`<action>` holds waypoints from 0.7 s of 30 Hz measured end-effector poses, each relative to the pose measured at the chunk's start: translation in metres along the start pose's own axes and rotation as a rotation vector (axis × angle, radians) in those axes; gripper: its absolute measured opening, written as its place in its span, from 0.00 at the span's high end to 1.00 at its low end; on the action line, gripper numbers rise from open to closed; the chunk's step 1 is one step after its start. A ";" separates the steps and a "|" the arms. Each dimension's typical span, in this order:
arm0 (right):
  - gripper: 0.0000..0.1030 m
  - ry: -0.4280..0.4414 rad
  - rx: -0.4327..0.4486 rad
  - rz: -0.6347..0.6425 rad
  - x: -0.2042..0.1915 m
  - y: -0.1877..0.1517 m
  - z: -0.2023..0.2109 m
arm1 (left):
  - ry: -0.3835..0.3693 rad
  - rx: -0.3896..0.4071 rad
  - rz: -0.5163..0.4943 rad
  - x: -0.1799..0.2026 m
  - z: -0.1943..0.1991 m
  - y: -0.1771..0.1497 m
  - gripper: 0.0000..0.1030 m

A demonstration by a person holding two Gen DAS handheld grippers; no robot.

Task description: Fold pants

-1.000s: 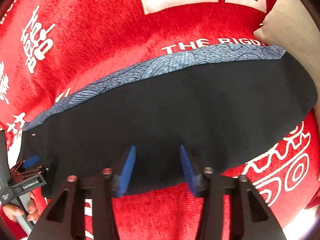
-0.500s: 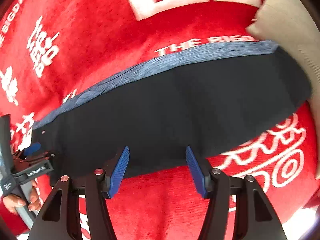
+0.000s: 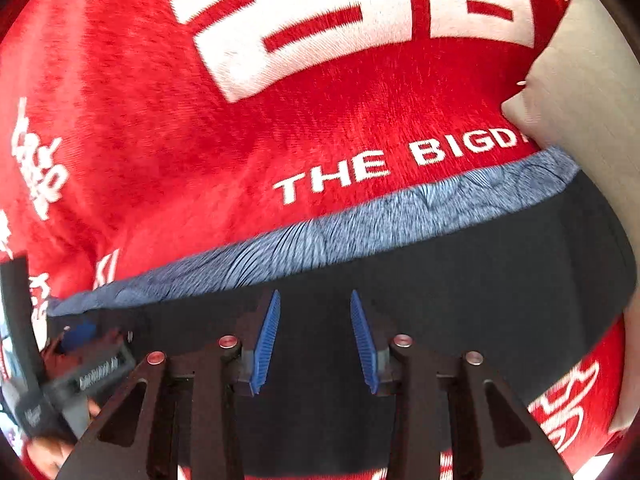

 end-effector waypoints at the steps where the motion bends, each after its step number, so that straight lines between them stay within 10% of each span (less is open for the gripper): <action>1: 0.63 -0.006 -0.005 -0.008 0.003 0.004 -0.006 | -0.012 0.005 0.013 -0.001 -0.001 -0.001 0.00; 21: 0.49 -0.050 -0.040 0.015 0.026 -0.065 0.029 | -0.006 0.049 -0.022 0.000 -0.002 -0.006 0.00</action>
Point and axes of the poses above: each gripper's, at about its wrist camera, not at the fingertips, and z roughly against the way its jaws point, x to its right, y to its top, the point moved 7 cm from there along -z, roughly the way its jaws point, and after that the axes turned 2 degrees about -z, right-handed, at the moved point
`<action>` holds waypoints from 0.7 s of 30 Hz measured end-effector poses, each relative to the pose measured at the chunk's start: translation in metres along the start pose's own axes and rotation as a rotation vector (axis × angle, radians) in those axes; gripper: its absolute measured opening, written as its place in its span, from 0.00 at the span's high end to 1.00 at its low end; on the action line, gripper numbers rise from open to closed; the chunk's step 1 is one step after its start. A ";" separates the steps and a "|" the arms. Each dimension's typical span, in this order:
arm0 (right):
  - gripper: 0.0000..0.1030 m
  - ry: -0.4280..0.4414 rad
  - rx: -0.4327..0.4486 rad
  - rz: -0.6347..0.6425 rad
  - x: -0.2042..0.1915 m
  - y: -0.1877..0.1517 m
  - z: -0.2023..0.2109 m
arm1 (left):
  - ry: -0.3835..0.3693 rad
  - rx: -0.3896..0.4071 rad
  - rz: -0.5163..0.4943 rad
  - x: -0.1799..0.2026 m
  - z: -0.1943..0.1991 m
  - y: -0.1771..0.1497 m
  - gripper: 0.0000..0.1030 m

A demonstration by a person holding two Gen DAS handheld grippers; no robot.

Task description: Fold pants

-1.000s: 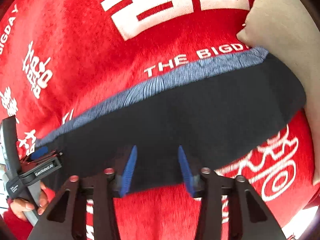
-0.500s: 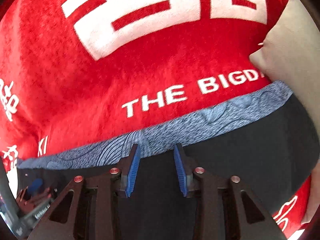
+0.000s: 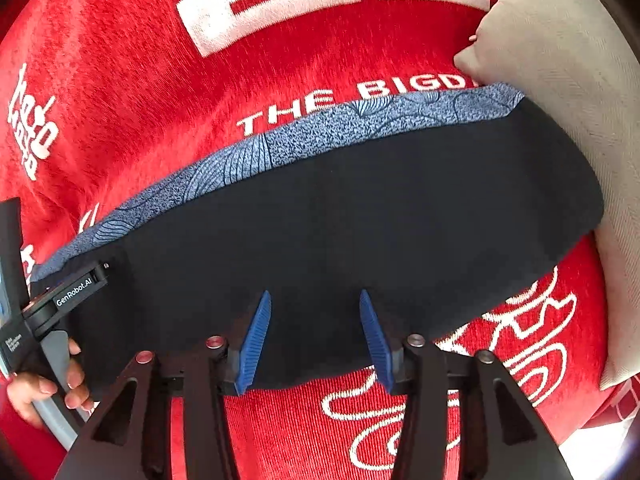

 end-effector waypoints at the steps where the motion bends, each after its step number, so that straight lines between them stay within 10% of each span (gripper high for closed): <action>1: 0.47 -0.001 0.002 0.001 -0.001 -0.001 -0.001 | 0.001 0.001 -0.003 0.001 0.000 0.000 0.00; 21: 0.36 0.054 0.032 -0.019 -0.003 0.001 -0.001 | 0.027 0.006 -0.022 0.002 0.002 -0.003 0.00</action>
Point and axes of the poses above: each gripper's, at about its wrist camera, not at the fingertips, and z roughly against the way its jaws point, x to its right, y to its top, the point moved 7 cm from there along -z, roughly the way its jaws point, and after that the axes turned 2 degrees about -z, right-handed, at the moved point
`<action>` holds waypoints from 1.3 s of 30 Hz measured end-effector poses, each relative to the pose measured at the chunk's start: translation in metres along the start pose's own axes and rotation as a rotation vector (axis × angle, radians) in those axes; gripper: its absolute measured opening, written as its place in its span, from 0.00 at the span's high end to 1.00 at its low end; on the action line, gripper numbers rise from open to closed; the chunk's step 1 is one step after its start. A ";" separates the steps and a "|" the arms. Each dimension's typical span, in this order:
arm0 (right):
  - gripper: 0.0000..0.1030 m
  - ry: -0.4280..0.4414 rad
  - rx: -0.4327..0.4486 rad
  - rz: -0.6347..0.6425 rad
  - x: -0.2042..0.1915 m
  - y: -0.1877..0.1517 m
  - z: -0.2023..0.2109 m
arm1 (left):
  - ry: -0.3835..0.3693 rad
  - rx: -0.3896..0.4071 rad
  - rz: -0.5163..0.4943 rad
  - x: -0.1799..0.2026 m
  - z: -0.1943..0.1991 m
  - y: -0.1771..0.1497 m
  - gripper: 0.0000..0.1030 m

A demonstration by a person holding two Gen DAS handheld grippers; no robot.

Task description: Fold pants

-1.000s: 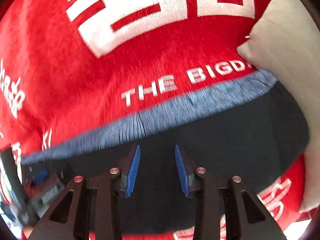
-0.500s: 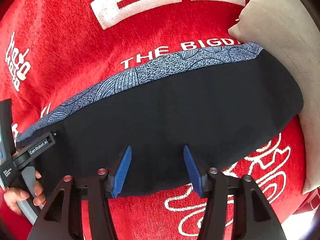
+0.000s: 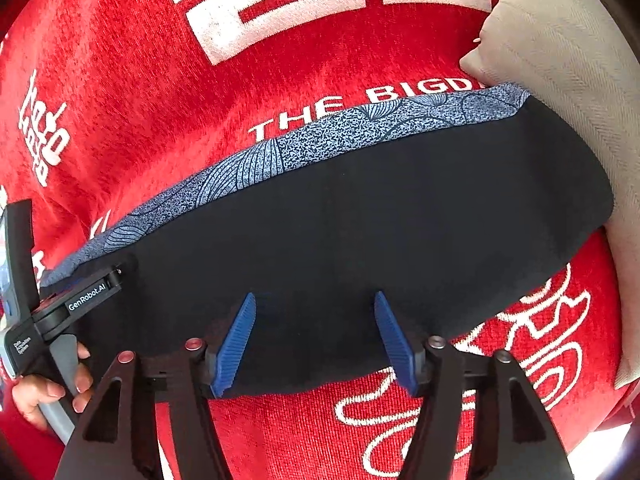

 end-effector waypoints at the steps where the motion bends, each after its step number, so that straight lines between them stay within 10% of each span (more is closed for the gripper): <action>1: 0.35 0.002 0.000 0.001 0.000 0.000 0.000 | 0.003 -0.005 -0.004 0.000 0.001 0.000 0.00; 23: 0.35 0.298 -0.033 -0.418 0.075 -0.040 0.034 | -0.154 -0.099 -0.188 0.100 0.059 -0.036 0.00; 39: 0.35 0.435 0.146 -0.688 0.140 -0.022 0.027 | -0.204 -0.095 -0.197 0.163 0.060 -0.024 0.00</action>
Point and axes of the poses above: each gripper's, at about its wrist camera, not at the fingertips, and z roughly against the way its jaws point, x to its right, y to its top, the point moved 7 cm from there along -z, roughly the way its jaws point, and after that the axes turned 2 degrees about -z, right-handed, at the moved point
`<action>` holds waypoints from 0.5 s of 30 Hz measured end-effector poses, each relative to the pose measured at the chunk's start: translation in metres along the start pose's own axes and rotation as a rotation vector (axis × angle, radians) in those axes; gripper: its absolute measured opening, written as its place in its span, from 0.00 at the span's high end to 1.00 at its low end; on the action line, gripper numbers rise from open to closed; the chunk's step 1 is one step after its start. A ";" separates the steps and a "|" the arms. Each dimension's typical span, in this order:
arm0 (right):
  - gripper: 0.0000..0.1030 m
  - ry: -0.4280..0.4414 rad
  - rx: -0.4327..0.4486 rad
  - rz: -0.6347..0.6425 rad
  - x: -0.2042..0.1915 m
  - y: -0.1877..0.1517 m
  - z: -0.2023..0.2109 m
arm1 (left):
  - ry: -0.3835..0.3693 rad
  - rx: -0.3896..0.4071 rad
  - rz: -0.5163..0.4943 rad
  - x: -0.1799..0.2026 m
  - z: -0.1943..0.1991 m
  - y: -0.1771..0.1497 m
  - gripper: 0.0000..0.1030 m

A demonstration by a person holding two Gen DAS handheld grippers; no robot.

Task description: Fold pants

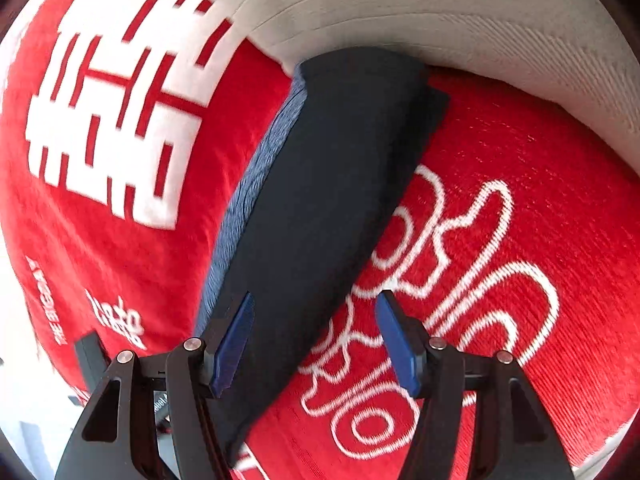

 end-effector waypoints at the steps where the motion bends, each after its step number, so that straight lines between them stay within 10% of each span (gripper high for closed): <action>1: 0.35 0.020 0.015 -0.014 0.001 0.003 0.000 | 0.003 -0.004 -0.004 0.004 -0.004 -0.001 0.00; 8: 0.35 0.108 0.116 -0.048 0.000 0.023 -0.013 | 0.010 0.021 -0.023 0.009 -0.020 -0.008 0.00; 15: 0.37 0.004 0.127 0.077 -0.018 0.032 -0.031 | 0.020 0.039 -0.045 0.013 -0.021 -0.007 0.00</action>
Point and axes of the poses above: each gripper's, at about its wrist camera, not at the fingertips, and z roughly against the way its jaws point, x to its right, y to its top, the point moved 7 cm from there along -z, roughly the way its jaws point, and after that the axes turned 2 degrees about -z, right-handed, at the moved point
